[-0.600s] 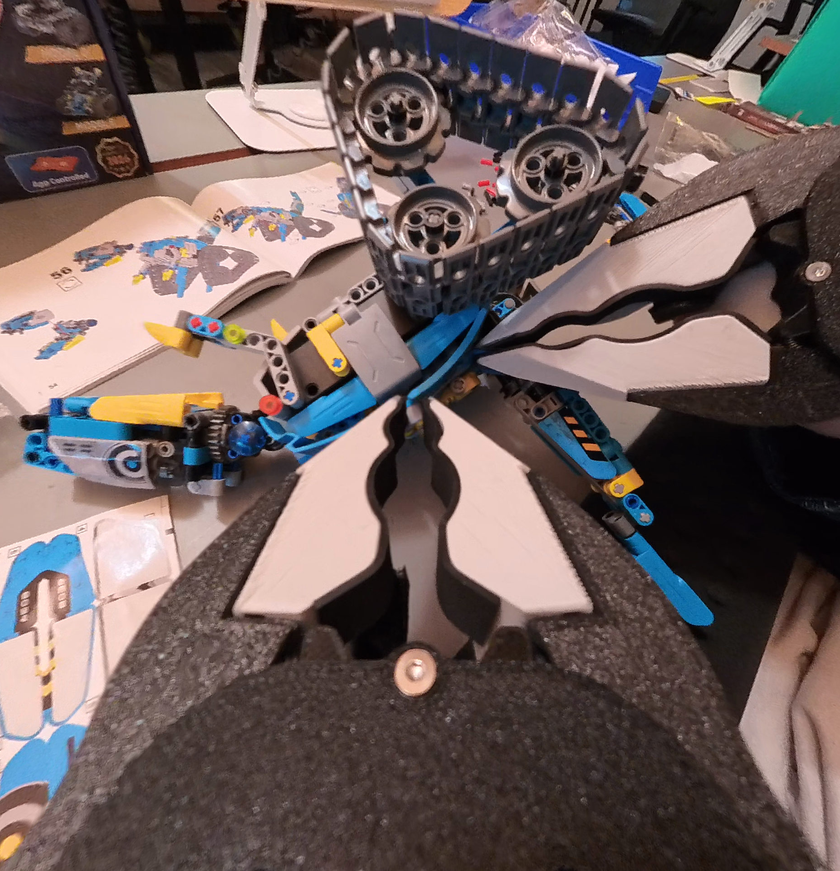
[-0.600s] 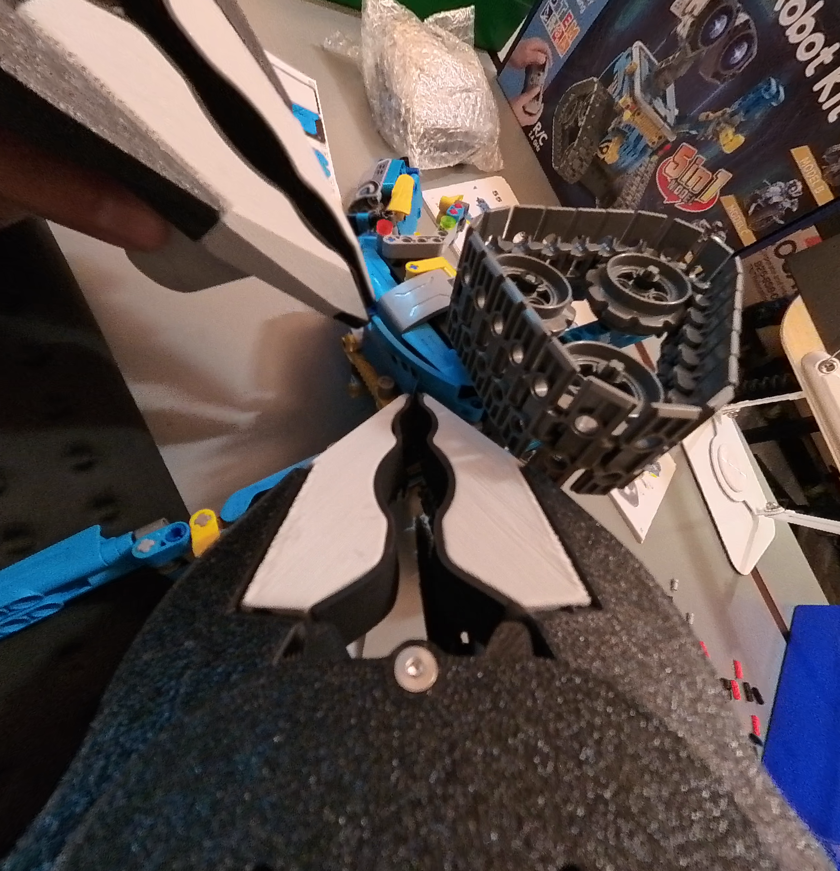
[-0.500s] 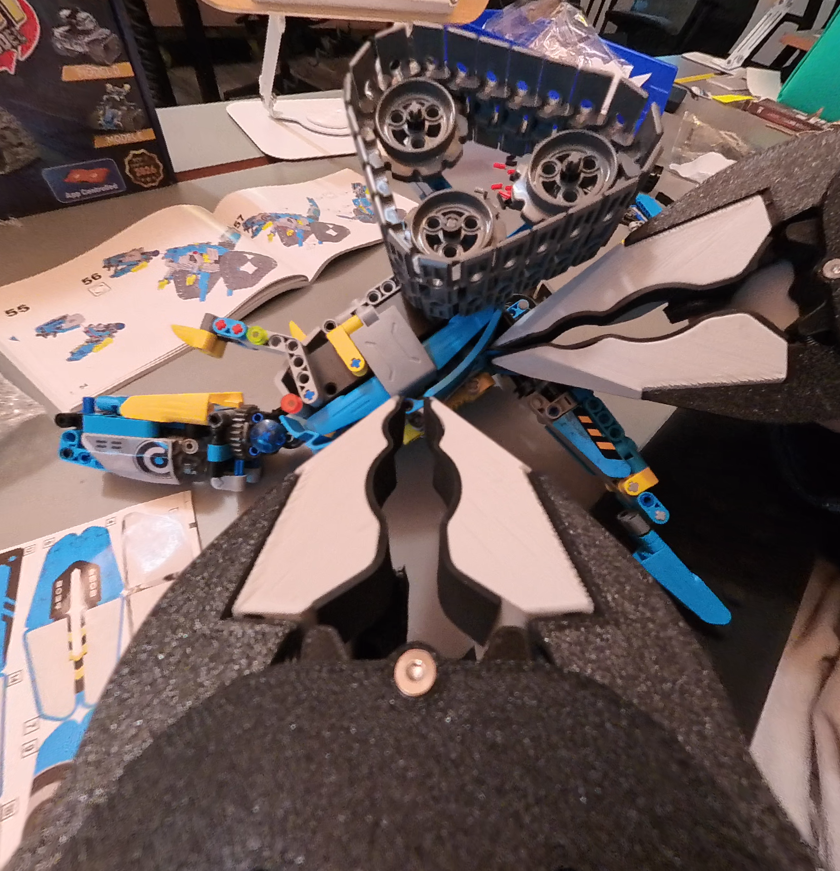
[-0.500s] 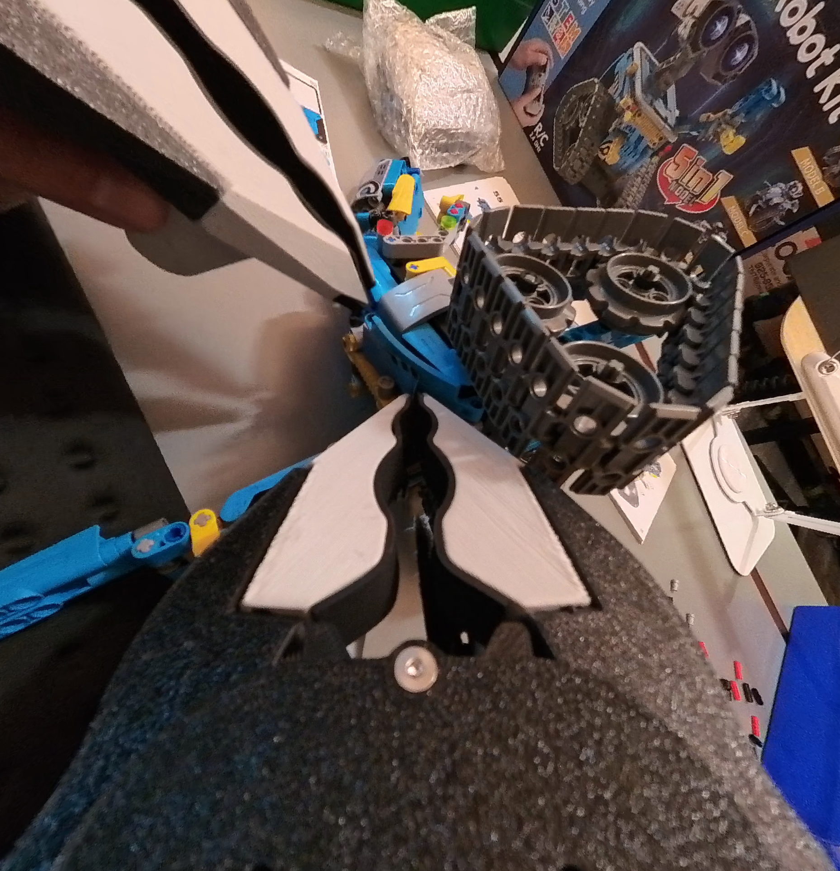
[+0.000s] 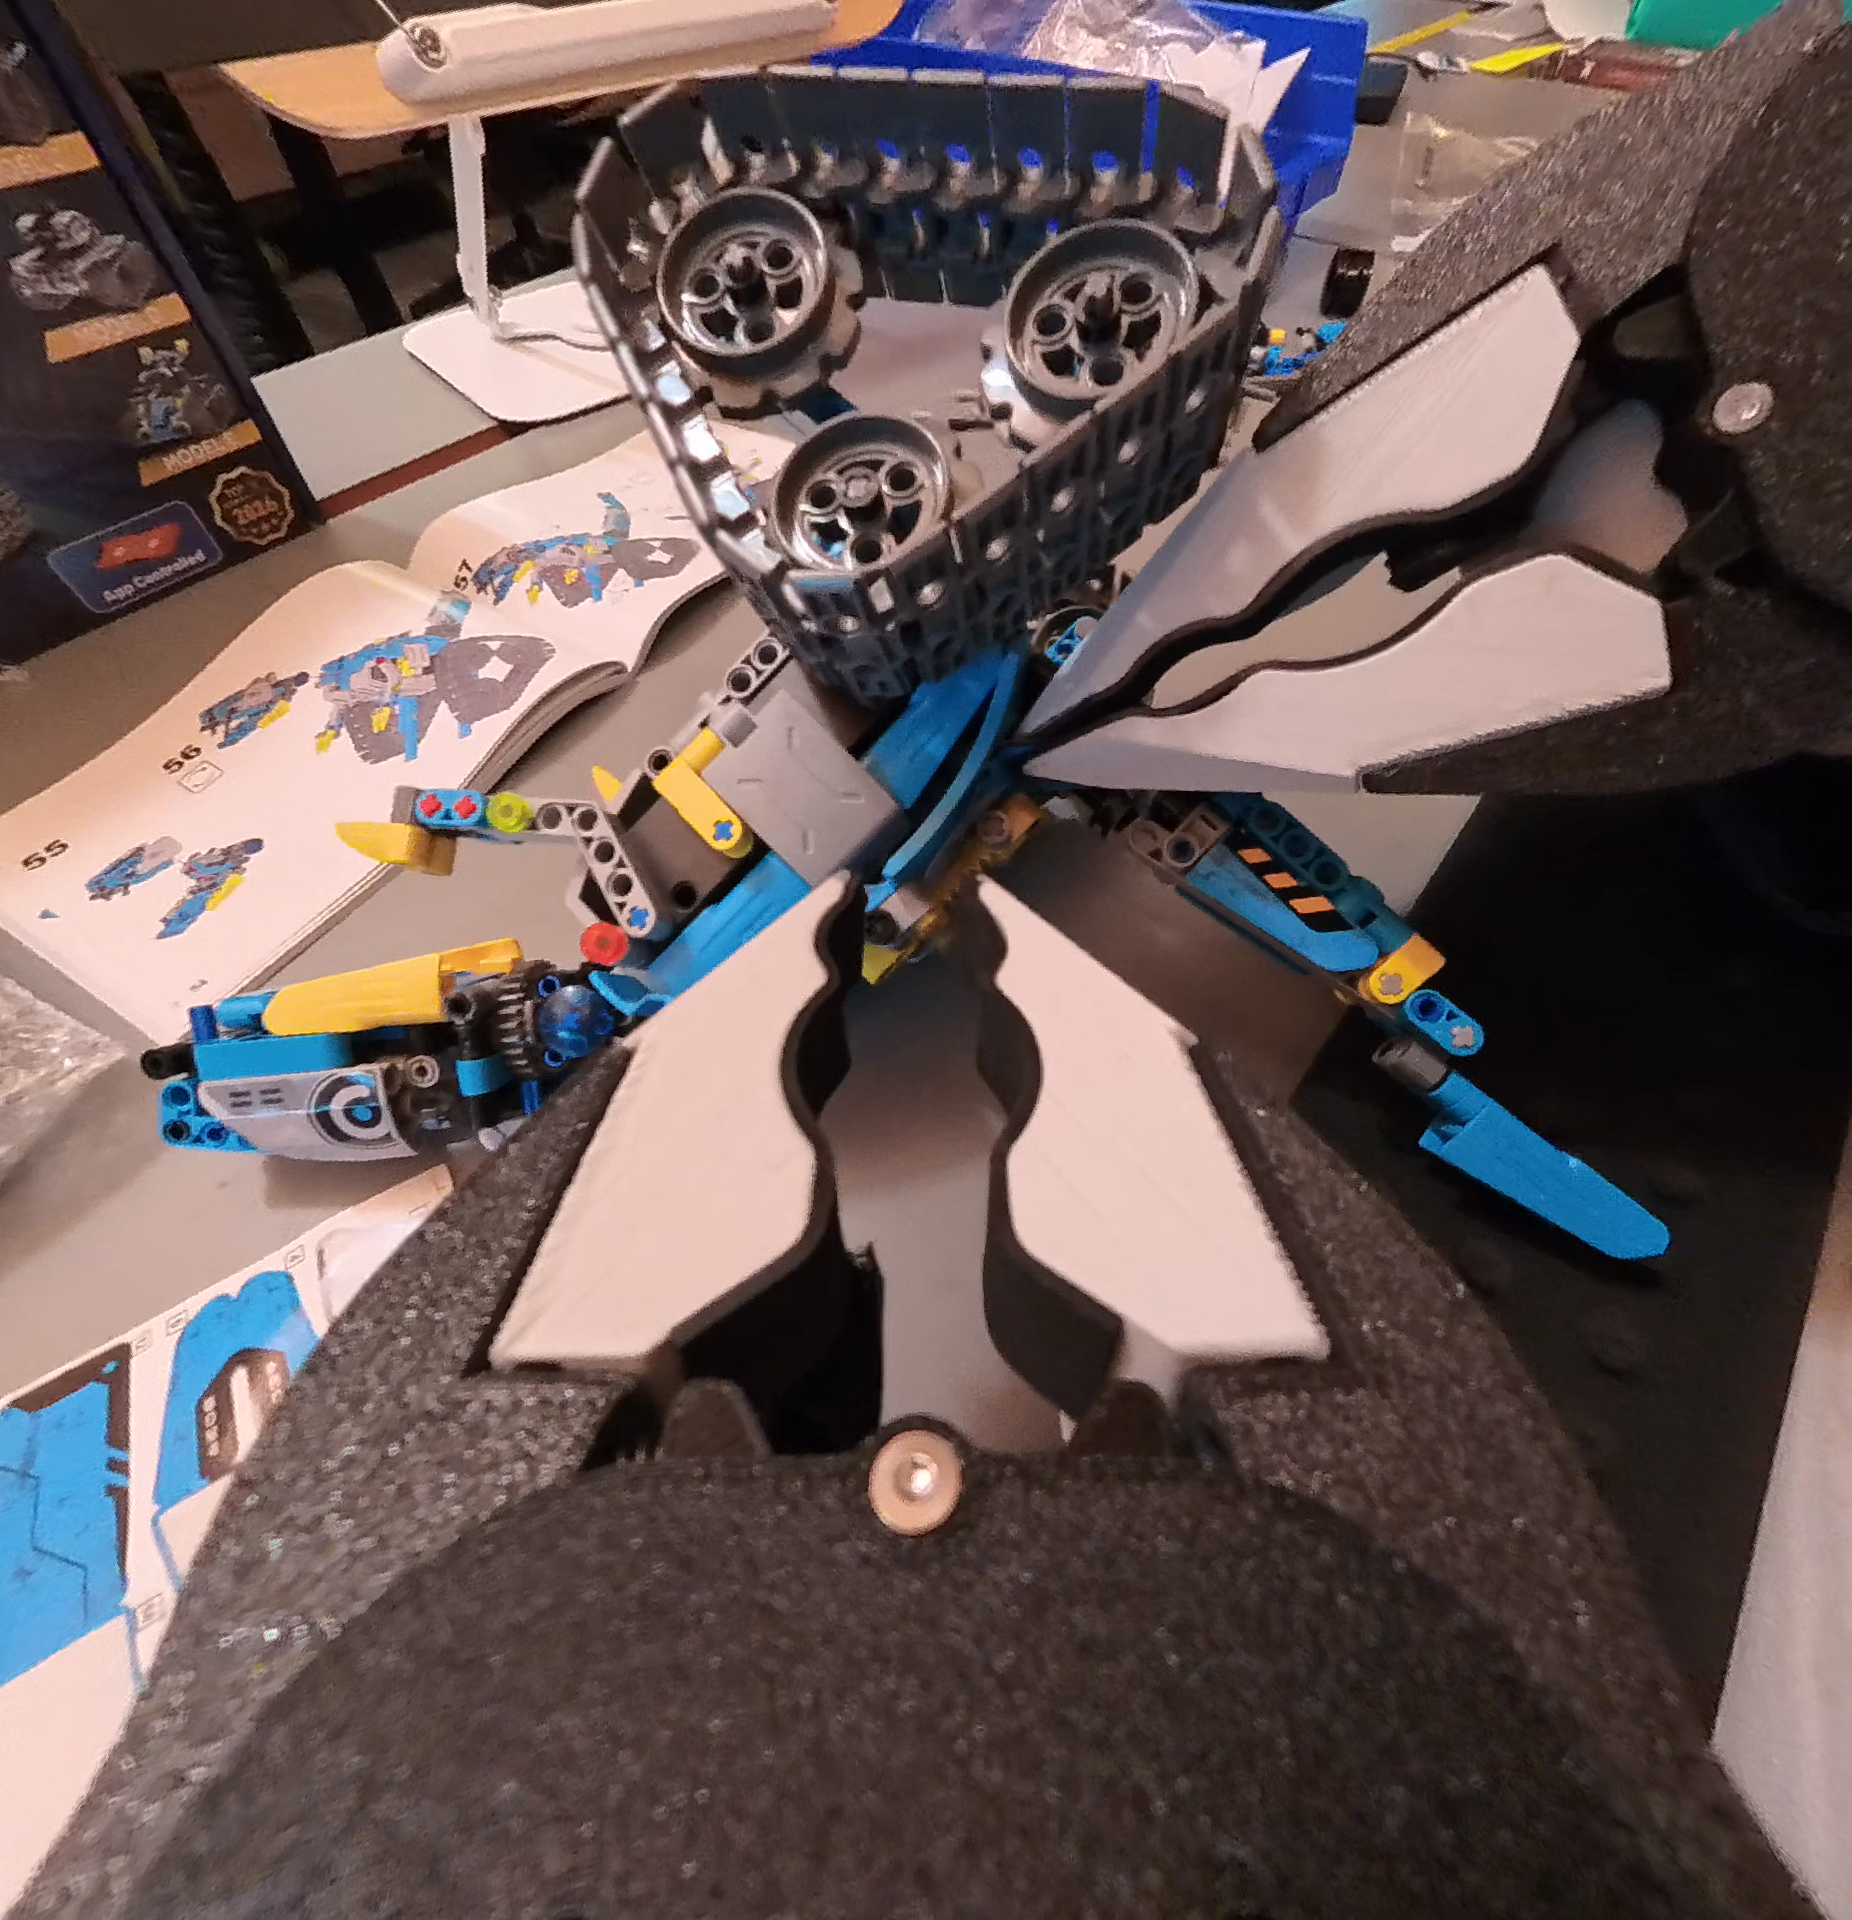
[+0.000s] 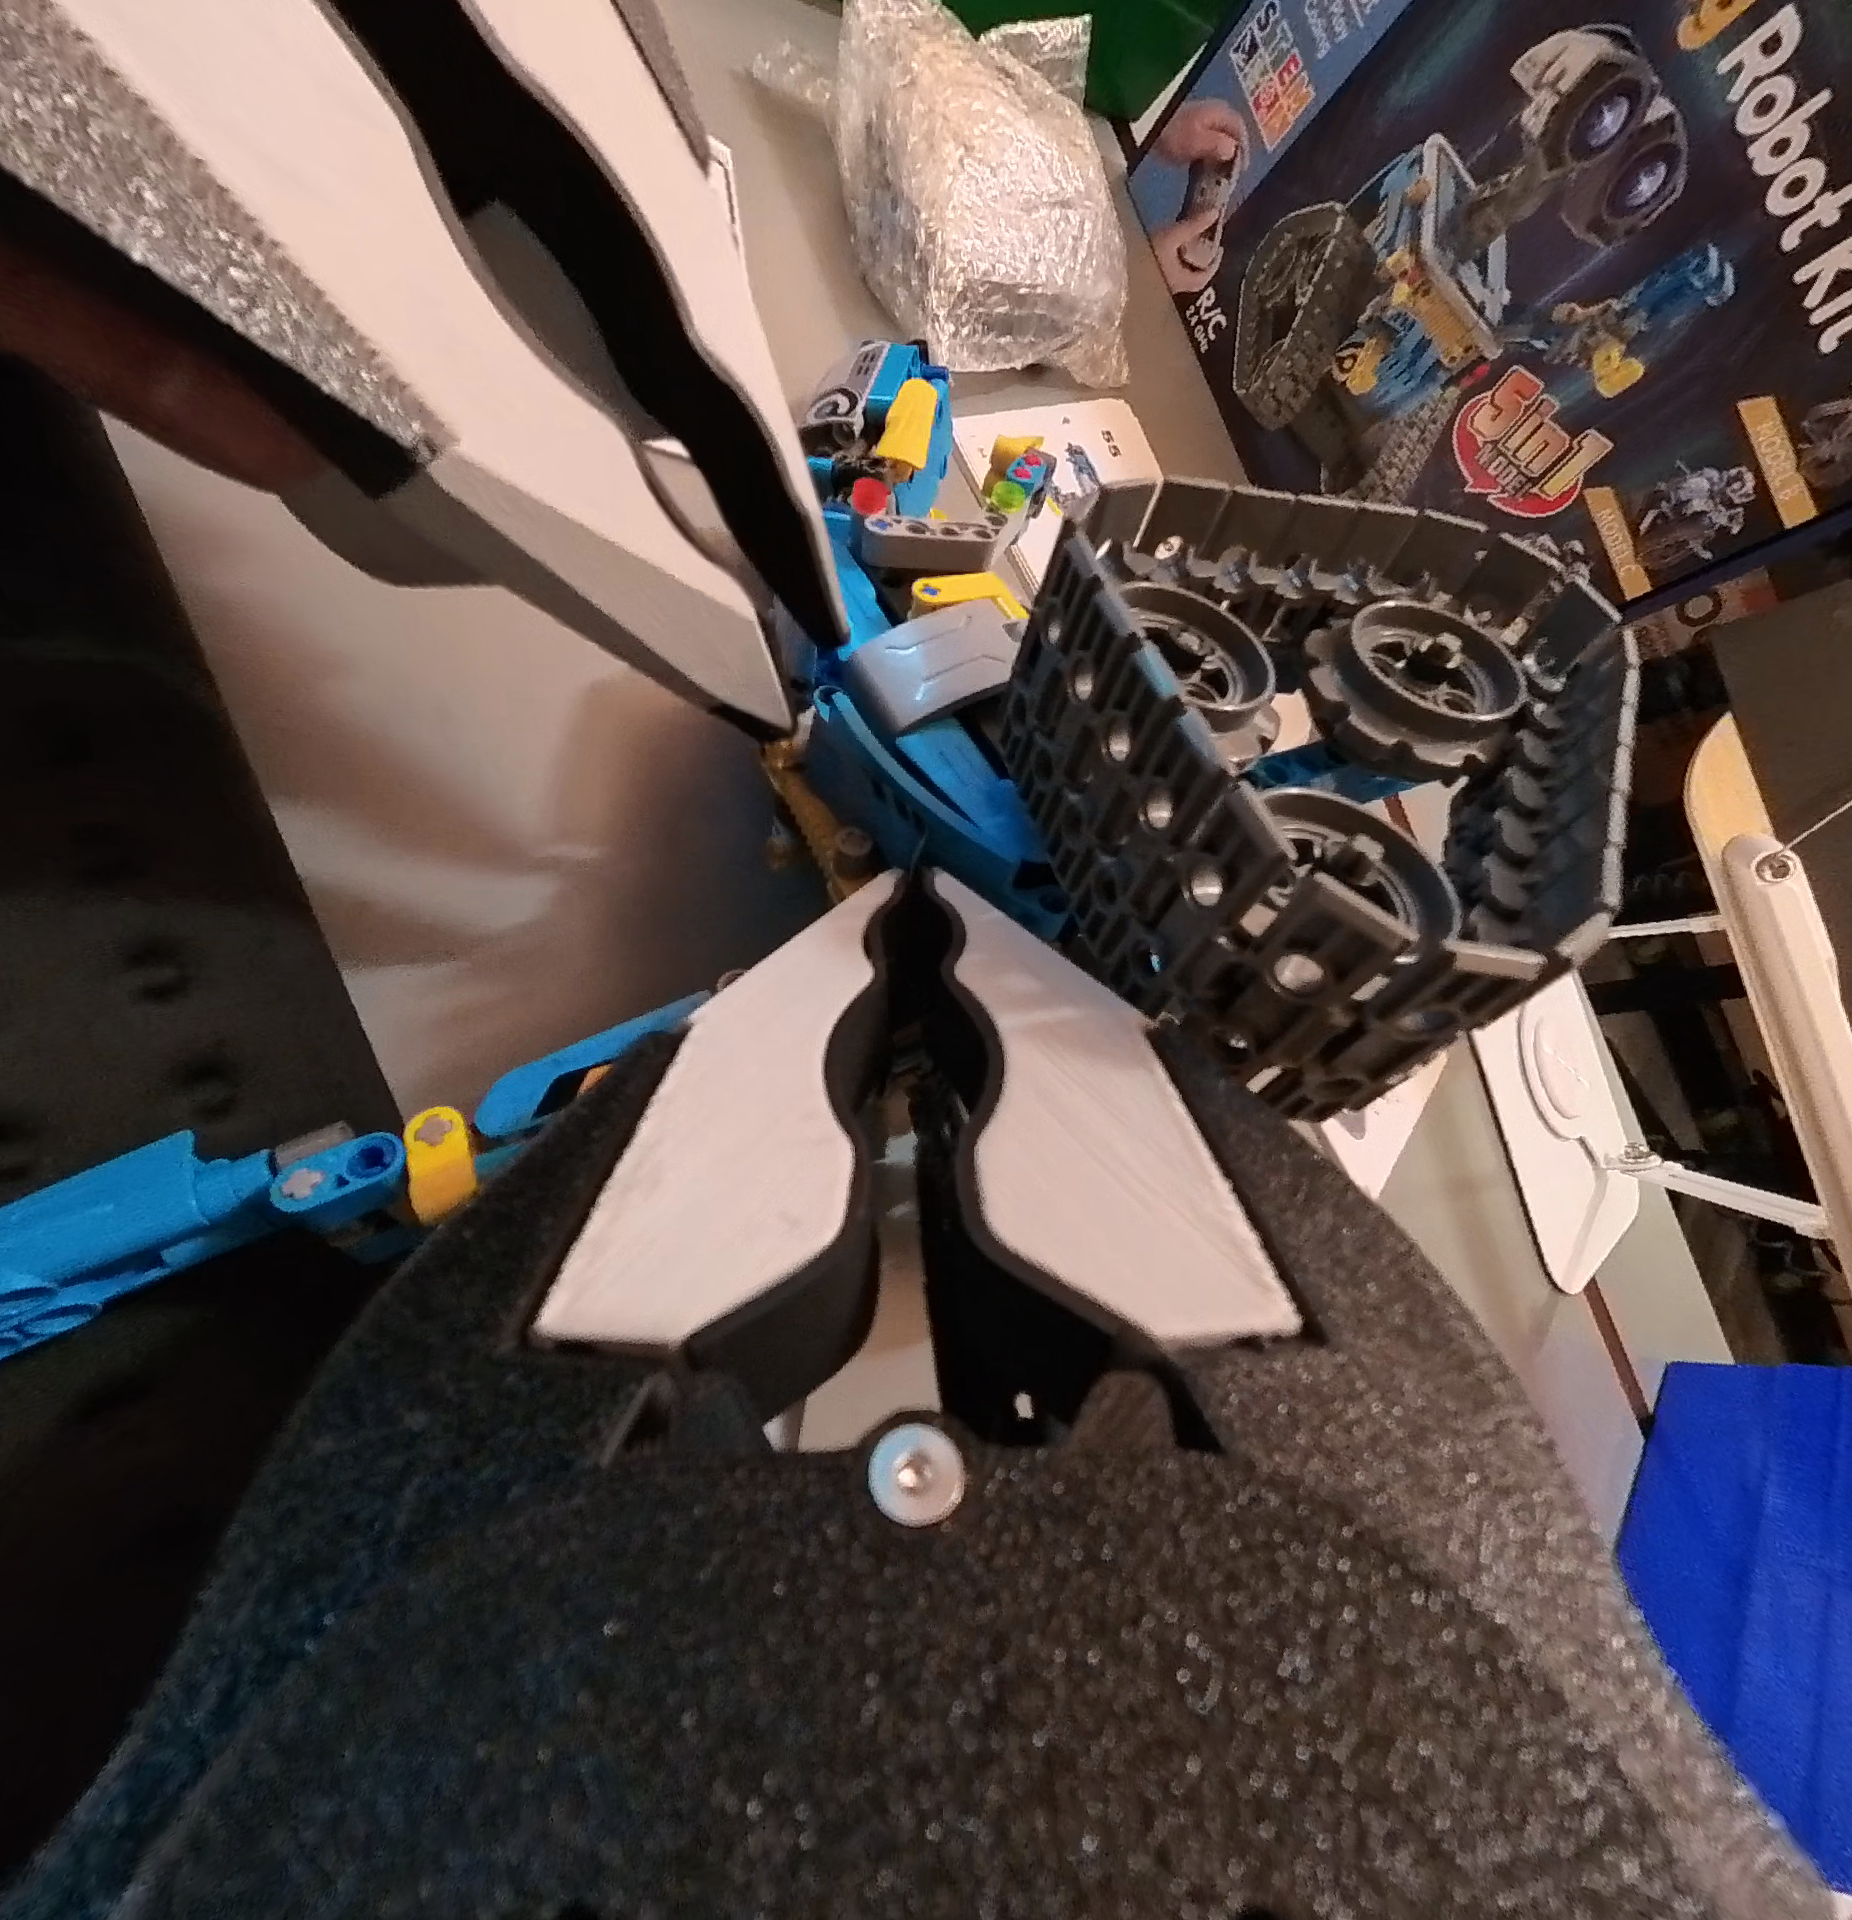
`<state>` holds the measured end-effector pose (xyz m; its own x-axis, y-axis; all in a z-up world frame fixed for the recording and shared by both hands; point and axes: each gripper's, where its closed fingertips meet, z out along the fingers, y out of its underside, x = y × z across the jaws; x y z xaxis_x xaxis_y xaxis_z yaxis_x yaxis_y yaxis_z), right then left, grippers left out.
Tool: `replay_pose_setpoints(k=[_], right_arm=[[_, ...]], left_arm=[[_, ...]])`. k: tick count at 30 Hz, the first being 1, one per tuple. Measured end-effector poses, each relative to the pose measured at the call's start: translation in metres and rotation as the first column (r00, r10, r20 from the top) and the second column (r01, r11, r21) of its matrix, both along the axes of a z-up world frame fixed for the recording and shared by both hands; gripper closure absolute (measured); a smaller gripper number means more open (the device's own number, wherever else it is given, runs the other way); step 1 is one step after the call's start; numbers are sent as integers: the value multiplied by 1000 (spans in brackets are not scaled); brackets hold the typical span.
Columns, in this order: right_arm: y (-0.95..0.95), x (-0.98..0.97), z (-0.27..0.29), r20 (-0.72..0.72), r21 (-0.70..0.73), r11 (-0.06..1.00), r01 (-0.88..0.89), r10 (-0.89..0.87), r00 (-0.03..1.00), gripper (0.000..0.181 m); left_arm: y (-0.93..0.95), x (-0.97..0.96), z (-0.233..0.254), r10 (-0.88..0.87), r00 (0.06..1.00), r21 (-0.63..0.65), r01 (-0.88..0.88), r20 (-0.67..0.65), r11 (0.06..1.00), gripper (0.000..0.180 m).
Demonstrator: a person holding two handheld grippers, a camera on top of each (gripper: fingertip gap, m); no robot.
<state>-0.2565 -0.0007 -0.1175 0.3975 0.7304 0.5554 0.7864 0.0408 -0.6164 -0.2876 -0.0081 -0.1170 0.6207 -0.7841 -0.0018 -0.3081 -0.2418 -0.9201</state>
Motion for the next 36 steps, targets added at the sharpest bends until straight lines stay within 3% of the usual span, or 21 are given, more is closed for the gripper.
replay_pose_setpoints(k=[5, 9, 13, 23, 29, 31, 36], right_arm=[[0, 0, 0, 17, 8, 1000, -15, 15, 1000, 181], [-1, 0, 0, 16, 3, 1000, -15, 15, 1000, 181], [-1, 0, 0, 19, 5, 1000, -17, 17, 1000, 181], [-2, 0, -1, 4, -1, 1000, -18, 18, 1000, 181], [-1, 0, 0, 2, 2, 1000, -16, 16, 1000, 181], [-1, 0, 0, -1, 0, 1000, -17, 17, 1000, 181], [-1, 0, 0, -3, -1, 1000, -17, 17, 1000, 181]], left_arm=[[6, 1, 3, 2, 1000, 1, -2, 22, 1000, 160], [1, 0, 3, -21, 1000, 23, 20, 3, 1000, 174], [-1, 3, 0, -37, 999, 25, 37, -23, 999, 174], [11, 3, -3, 19, 998, 56, -16, -56, 998, 159], [15, 1, -3, 42, 996, 93, -34, -80, 995, 161], [17, -3, -3, 70, 993, 106, -60, -94, 993, 151], [17, -14, -2, 102, 990, 119, -90, -101, 989, 153]])
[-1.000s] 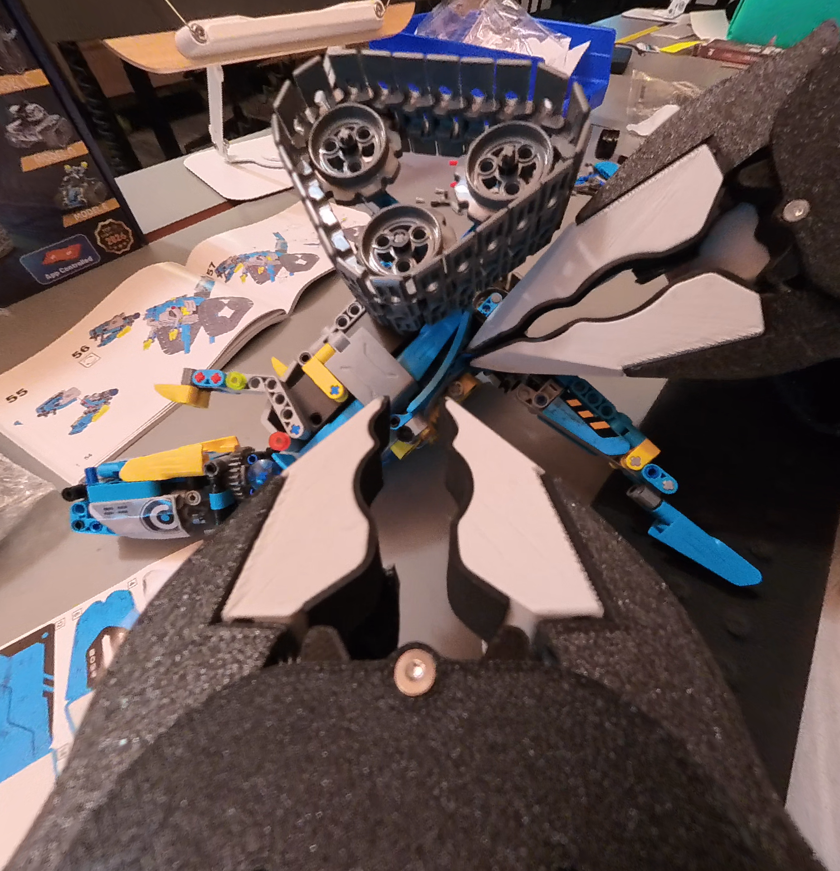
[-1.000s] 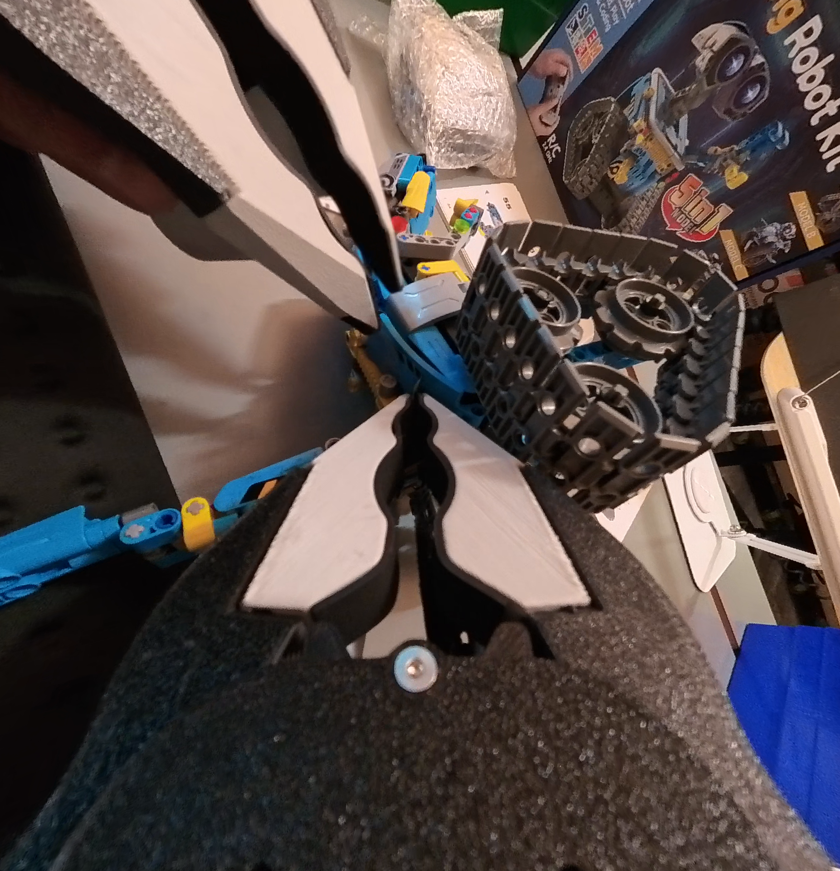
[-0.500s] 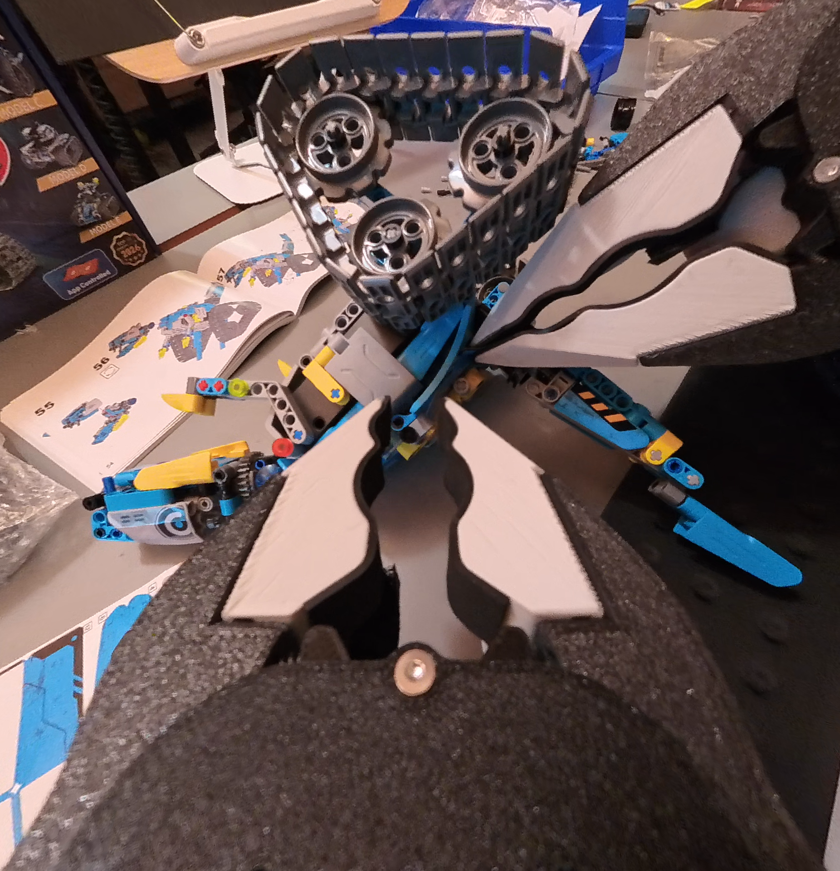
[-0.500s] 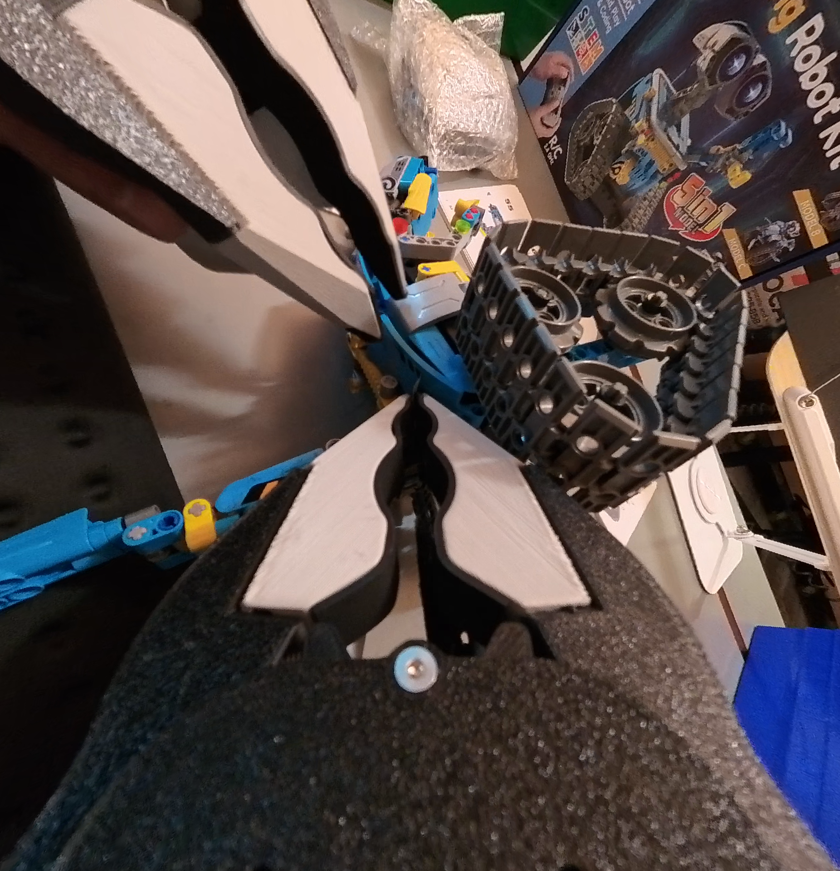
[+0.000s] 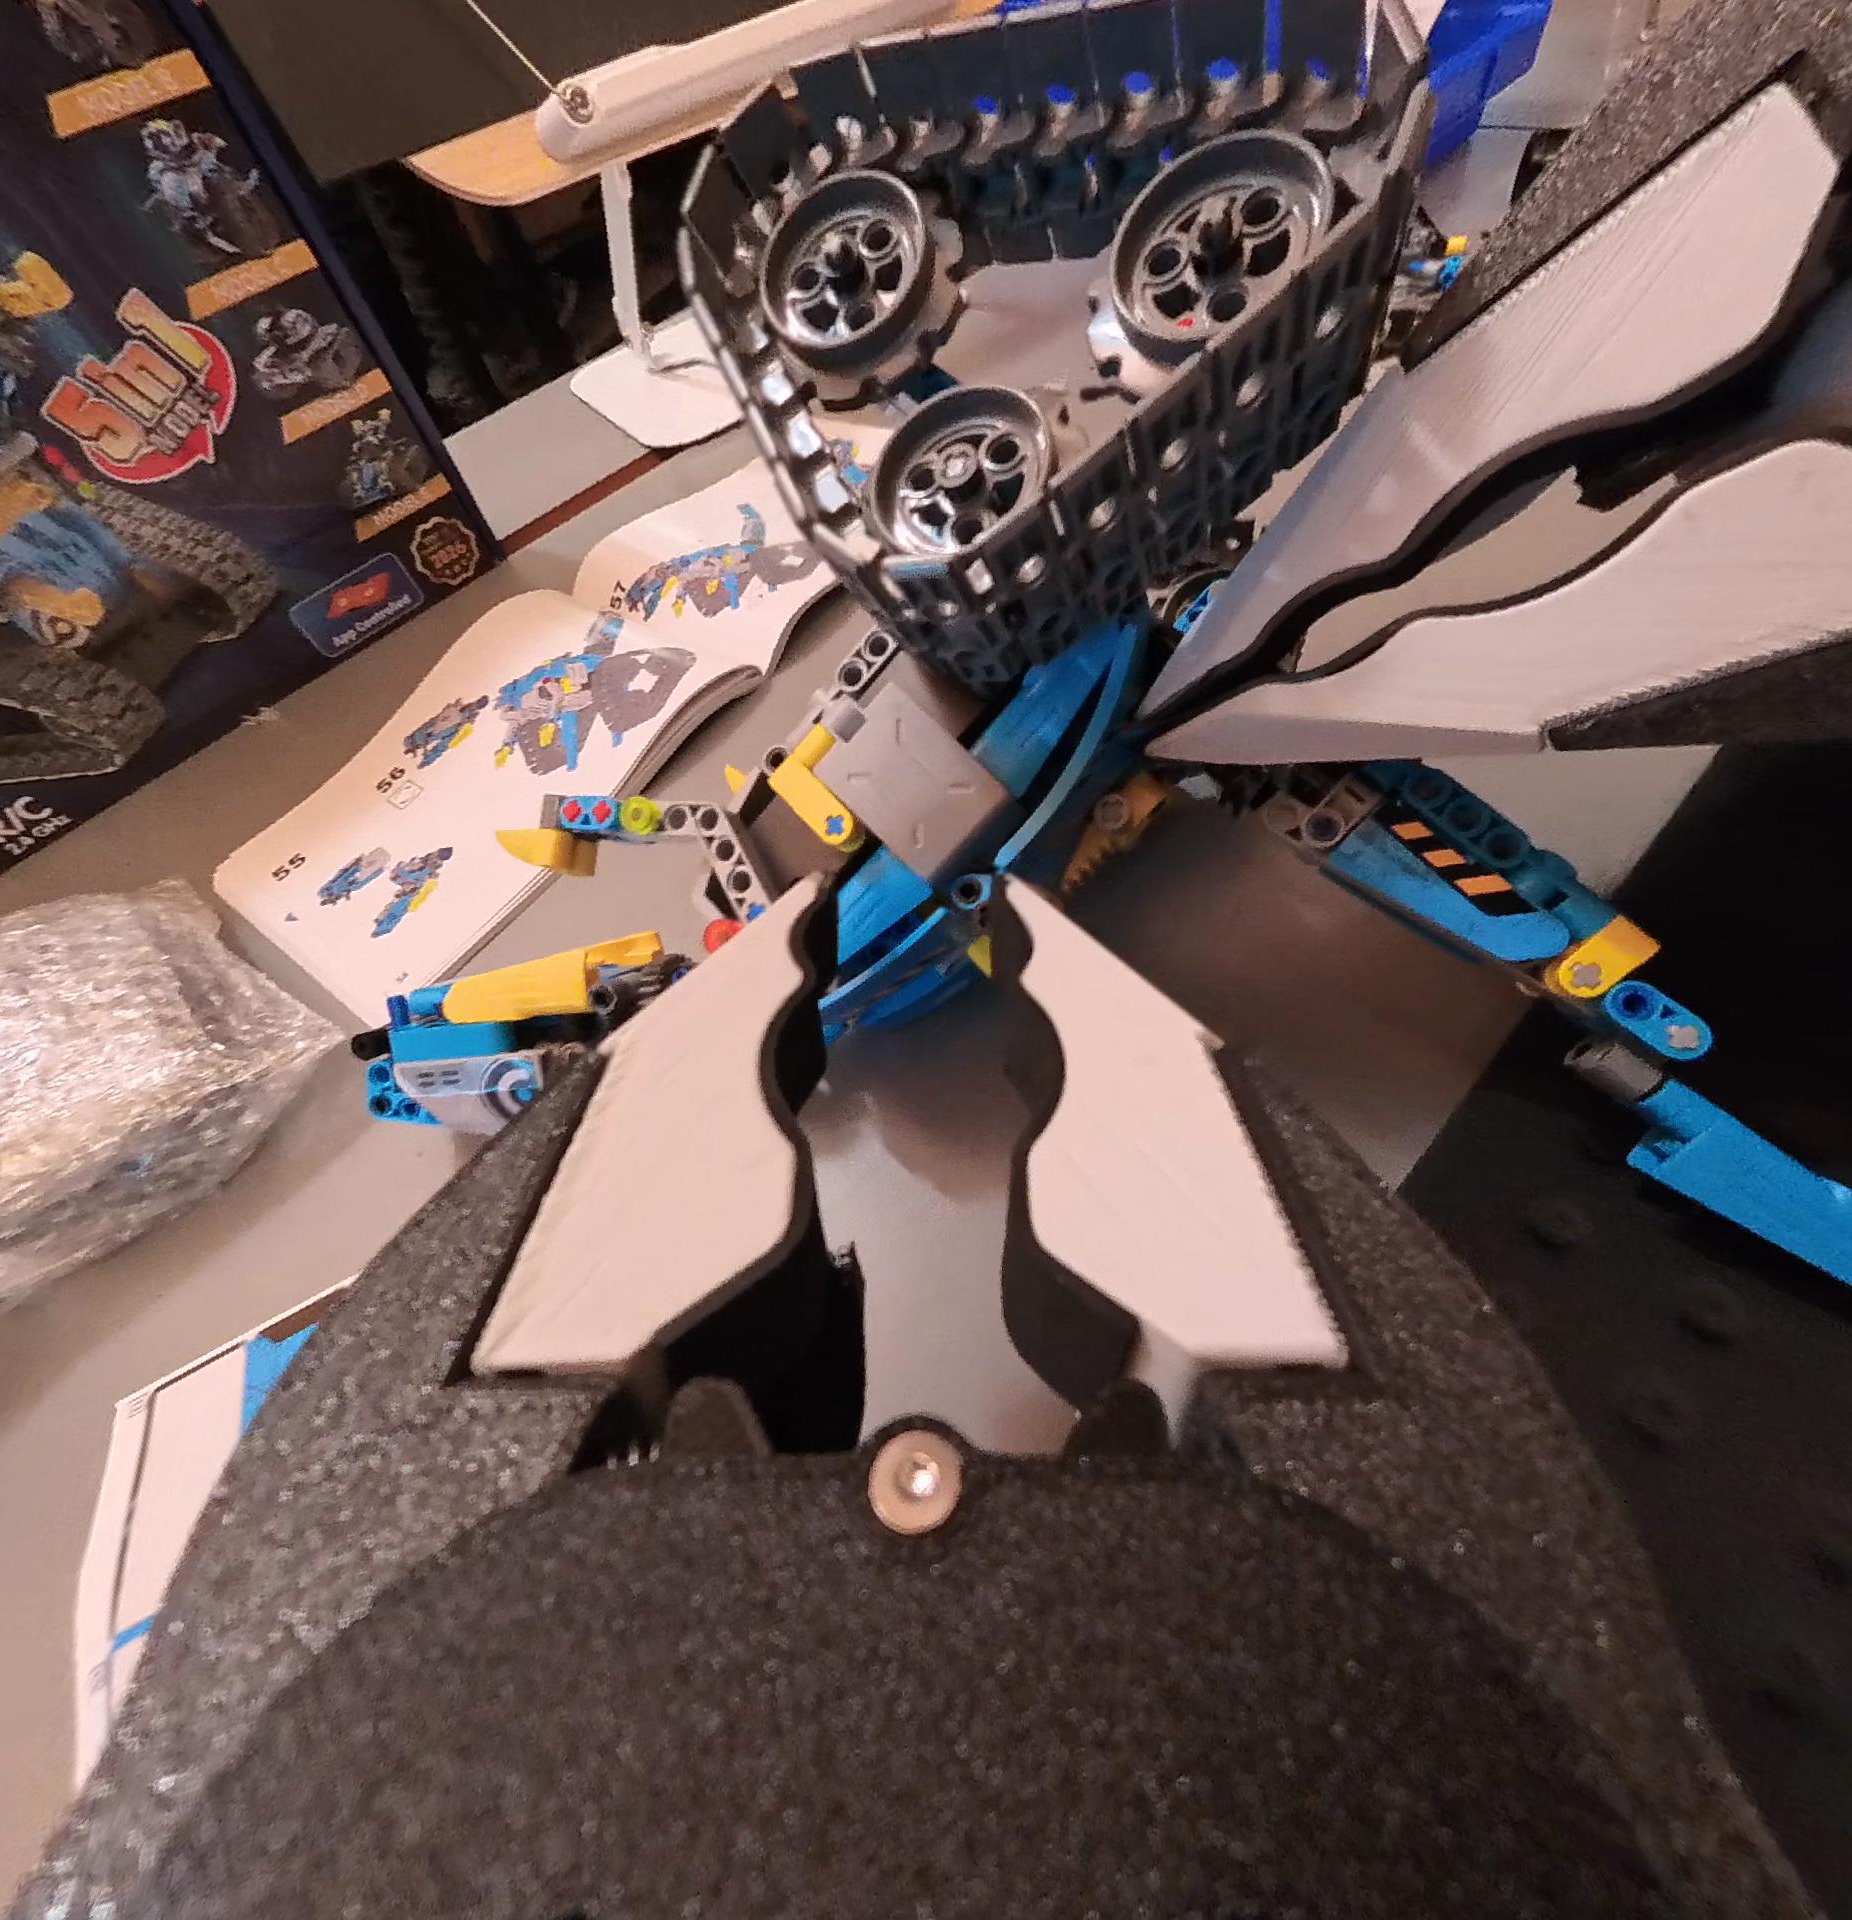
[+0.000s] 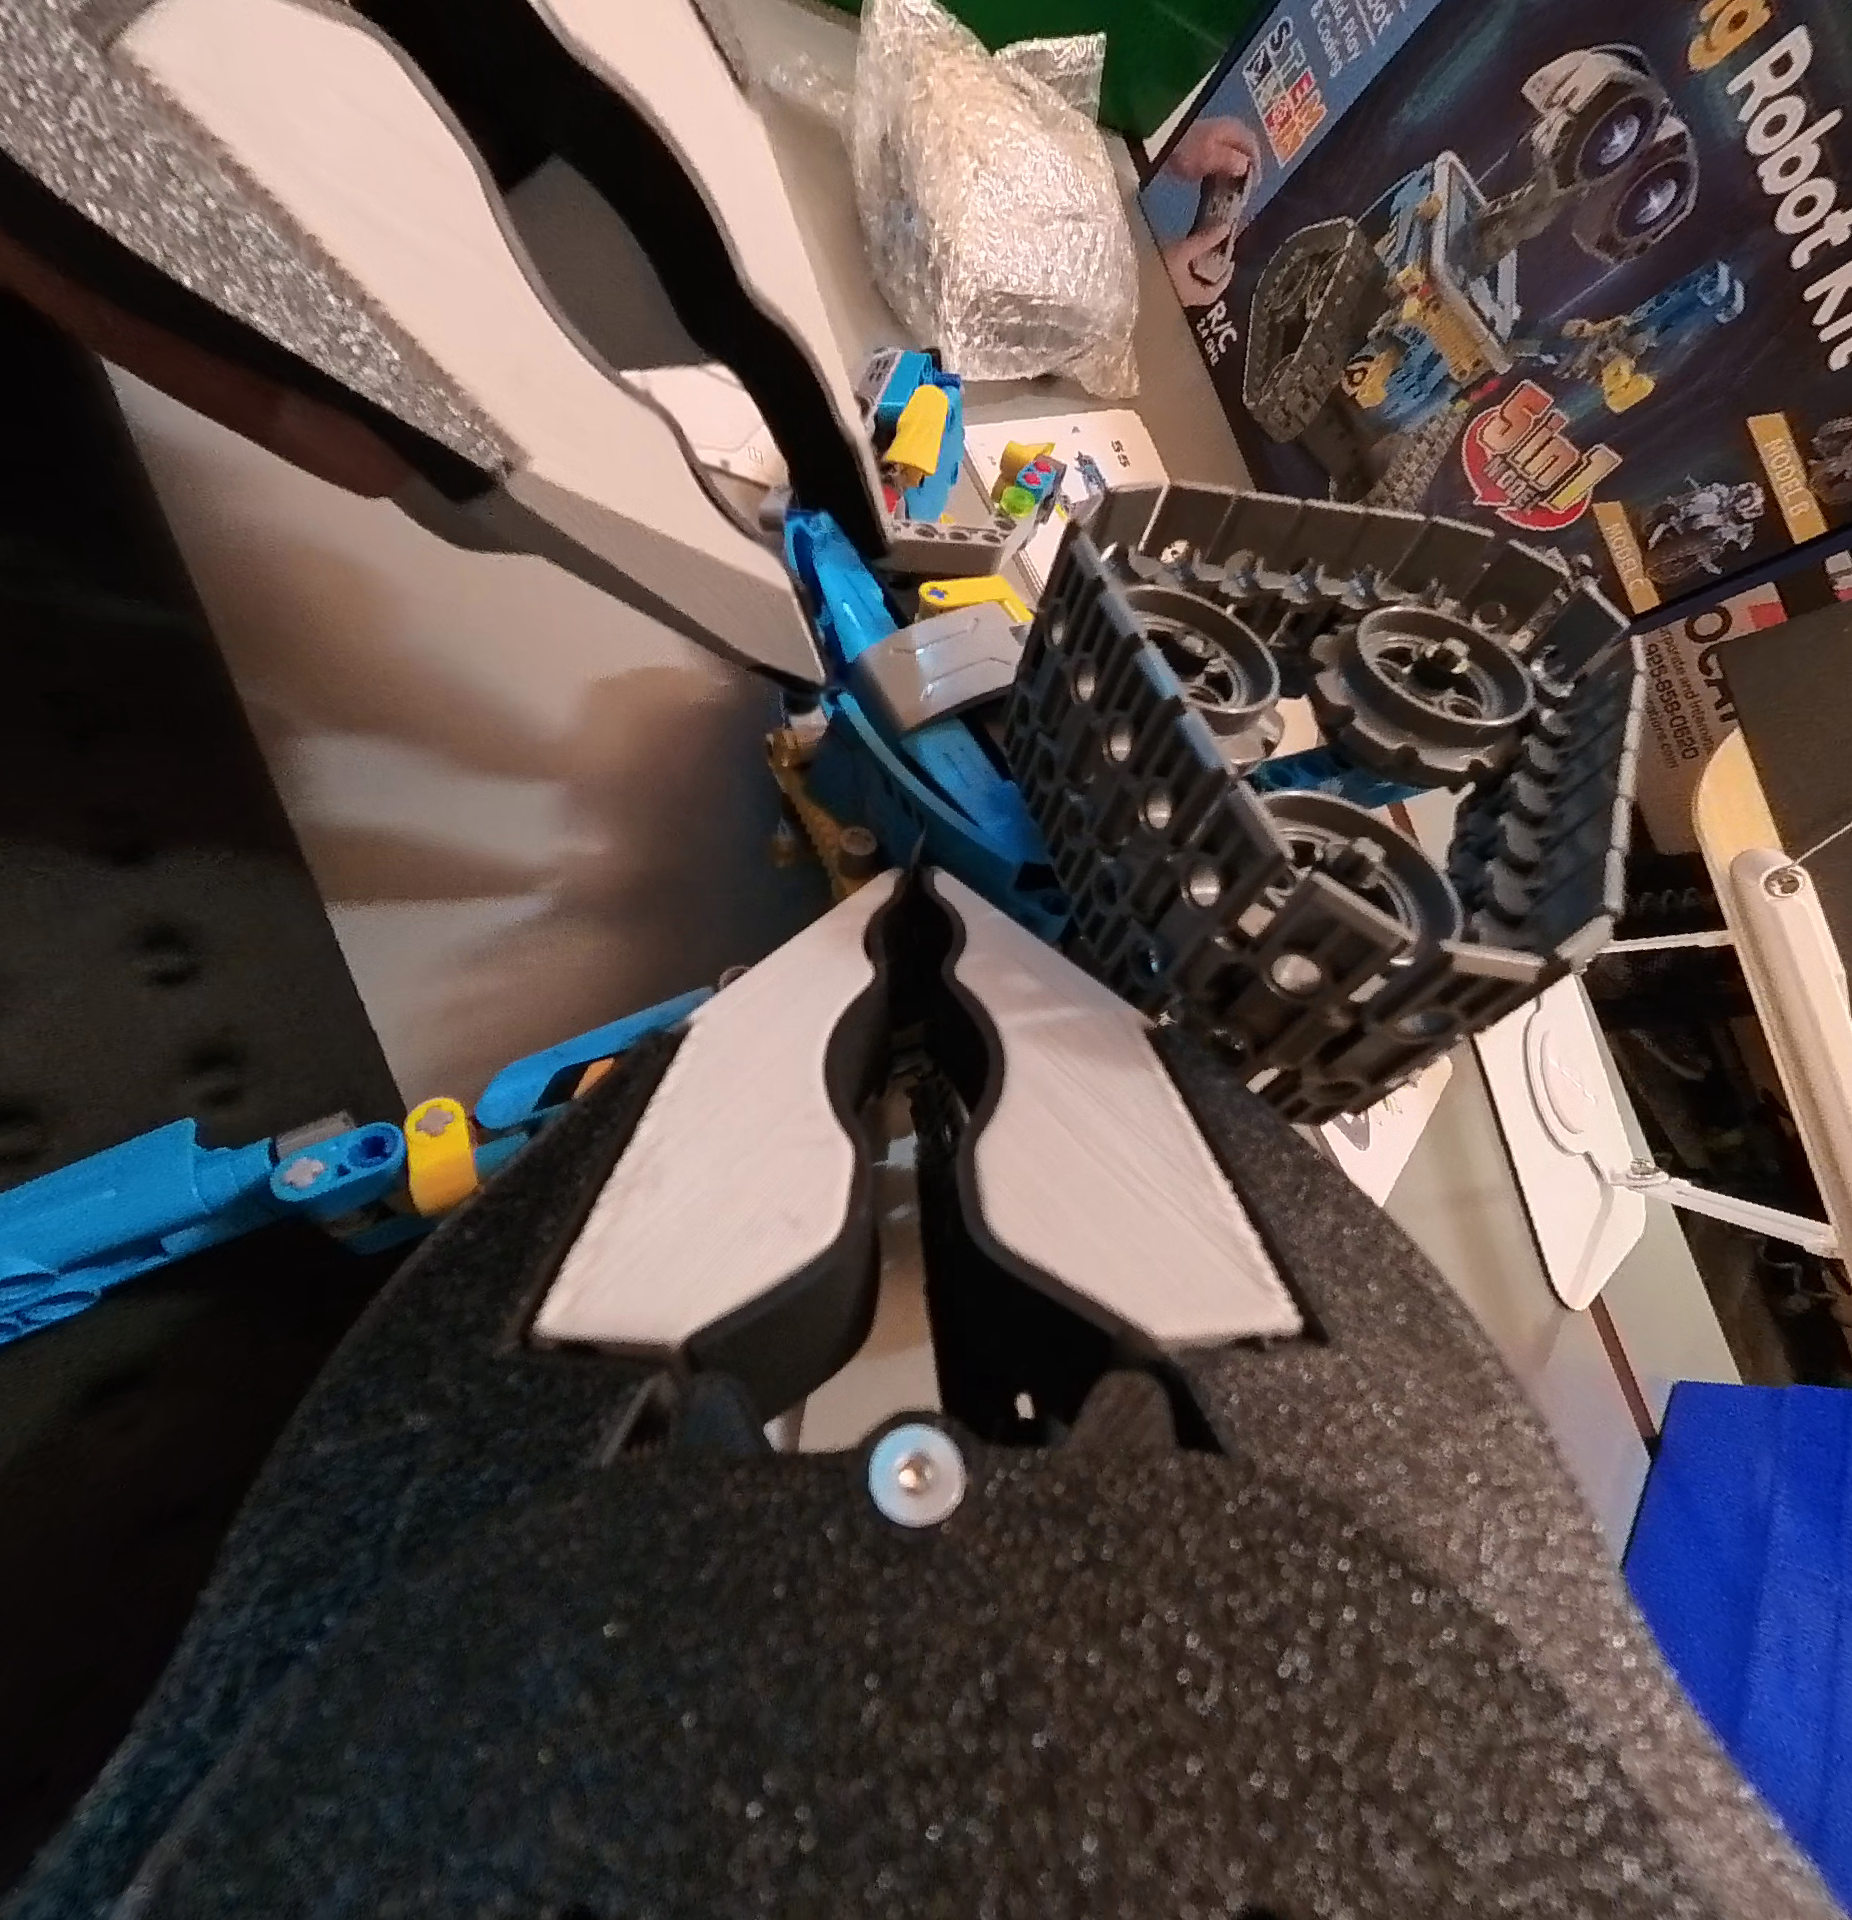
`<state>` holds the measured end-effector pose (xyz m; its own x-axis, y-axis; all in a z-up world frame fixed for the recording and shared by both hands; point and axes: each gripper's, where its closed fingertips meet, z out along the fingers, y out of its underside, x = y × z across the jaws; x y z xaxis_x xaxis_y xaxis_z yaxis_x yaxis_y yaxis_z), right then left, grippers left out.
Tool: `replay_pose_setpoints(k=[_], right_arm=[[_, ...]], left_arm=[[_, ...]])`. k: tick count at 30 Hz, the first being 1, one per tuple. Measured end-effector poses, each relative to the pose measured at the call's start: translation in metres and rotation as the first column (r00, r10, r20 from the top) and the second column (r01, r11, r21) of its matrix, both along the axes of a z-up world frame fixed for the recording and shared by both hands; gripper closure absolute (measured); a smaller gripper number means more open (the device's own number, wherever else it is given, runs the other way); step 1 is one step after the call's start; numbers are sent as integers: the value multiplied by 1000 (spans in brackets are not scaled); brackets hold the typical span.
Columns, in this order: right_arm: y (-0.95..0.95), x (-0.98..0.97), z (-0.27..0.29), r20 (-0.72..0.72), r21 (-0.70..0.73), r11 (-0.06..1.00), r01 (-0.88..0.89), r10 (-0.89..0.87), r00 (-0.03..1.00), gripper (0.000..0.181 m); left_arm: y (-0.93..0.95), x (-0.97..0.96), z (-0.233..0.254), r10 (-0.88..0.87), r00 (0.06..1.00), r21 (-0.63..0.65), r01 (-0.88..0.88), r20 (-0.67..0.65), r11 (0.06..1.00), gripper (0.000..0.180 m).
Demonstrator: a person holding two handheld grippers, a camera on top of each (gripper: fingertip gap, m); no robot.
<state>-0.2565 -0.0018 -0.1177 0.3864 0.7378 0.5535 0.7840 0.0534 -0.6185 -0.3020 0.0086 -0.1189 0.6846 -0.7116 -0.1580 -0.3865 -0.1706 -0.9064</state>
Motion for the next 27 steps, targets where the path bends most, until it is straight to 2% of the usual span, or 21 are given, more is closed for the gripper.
replay_pose_setpoints(k=[3, 8, 16, 27], right_arm=[[0, 0, 0, -2, 0, 1000, -1, 1, 1000, 181], [0, 0, 0, -7, -2, 1000, -1, 1, 1000, 181], [0, 0, 0, -12, -4, 1000, -4, 4, 1000, 181], [0, 1, 0, -88, -79, 997, 22, -29, 996, 179]], left_arm=[[-2, 2, 1, -6, 1000, -7, 6, 6, 1000, 152], [1, 9, 0, 15, 1000, -5, -15, -2, 1000, 132], [10, 0, -4, 79, 997, -38, -79, 8, 996, 121], [7, 1, -5, 81, 996, -51, -79, 23, 996, 119]])
